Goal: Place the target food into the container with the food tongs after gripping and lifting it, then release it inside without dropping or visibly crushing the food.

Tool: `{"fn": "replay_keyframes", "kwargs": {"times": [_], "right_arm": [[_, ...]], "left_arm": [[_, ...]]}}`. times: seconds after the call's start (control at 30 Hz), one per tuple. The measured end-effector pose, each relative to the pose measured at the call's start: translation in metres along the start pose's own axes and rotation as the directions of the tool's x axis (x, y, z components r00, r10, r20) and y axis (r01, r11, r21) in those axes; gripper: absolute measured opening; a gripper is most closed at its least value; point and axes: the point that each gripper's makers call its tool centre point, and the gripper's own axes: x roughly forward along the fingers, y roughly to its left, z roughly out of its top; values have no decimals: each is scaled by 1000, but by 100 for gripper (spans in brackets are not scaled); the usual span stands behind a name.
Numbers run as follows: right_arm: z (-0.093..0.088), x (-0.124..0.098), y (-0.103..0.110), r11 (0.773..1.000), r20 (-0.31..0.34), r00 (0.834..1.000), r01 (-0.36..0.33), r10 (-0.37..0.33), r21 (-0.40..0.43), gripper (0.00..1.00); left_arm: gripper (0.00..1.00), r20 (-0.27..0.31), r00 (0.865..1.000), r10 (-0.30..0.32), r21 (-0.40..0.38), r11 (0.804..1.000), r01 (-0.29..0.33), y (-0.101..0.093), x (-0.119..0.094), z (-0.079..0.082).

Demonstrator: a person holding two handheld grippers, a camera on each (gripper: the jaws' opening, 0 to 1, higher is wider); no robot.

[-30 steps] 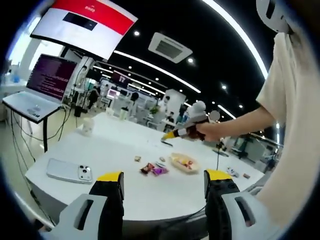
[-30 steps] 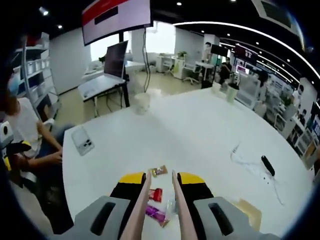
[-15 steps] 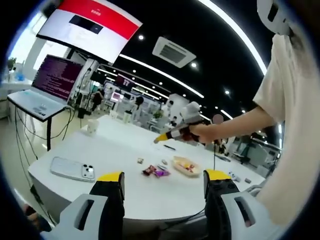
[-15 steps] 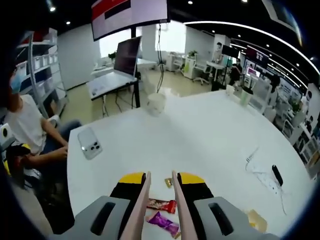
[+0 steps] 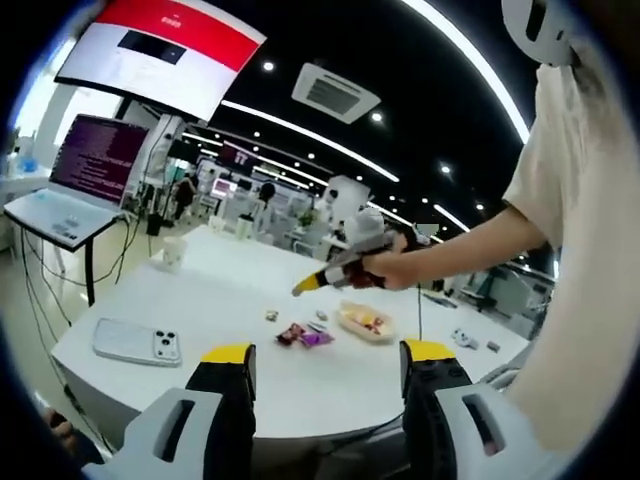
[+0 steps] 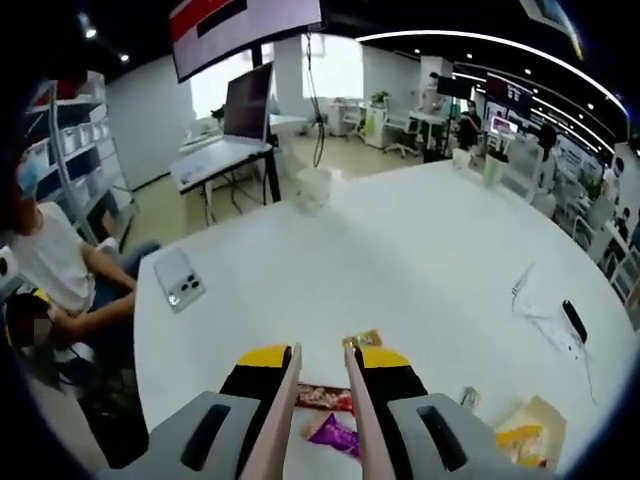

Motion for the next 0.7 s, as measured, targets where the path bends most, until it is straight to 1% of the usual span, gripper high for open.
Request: {"fn": "replay_keyframes", "kwargs": {"times": [0.1,0.17,0.2,0.23,0.27,0.33,0.4,0.47,0.57,0.7], "right_arm": [[-3,4,-2,1000,-9,1000,-6,6,-1,24],[-7,11,-3,1000,-22,1000,-17,17,-12,24],[-7,13,-7,998,-49,999,-20,17,-65,24],[-9,15,-7,995,-67,998,-26,20,-96,24],[-9,19,-5,994,-70,997,-32,24,-108,24],[-9,27,-6,993,-70,997,-36,29,-109,25],[-4,34,-10,993,-74,997,-42,33,-113,25],[-5,41,-14,993,-81,996,-45,36,-113,25],[-3,42,-11,992,-90,995,-50,39,-116,25],[-13,56,-18,992,-106,994,-53,40,-116,25]], "left_arm": [[56,1,1000,8,-8,1000,-8,1,0,-1],[56,-5,1000,19,-19,1000,-19,1,1,-3],[56,-12,1000,22,-20,1000,-22,0,1,-3],[57,-15,1000,23,-15,1000,-24,-3,1,-1],[57,-16,1000,25,-12,1000,-25,-4,1,-1],[57,-21,999,25,-11,1000,-26,-5,1,-1],[58,-28,999,30,-16,999,-30,-3,3,-3],[58,-32,999,39,-23,999,-40,-1,3,-5],[58,-34,998,46,-32,998,-47,0,4,-6],[58,-48,998,46,-38,998,-48,1,5,-11]]}}
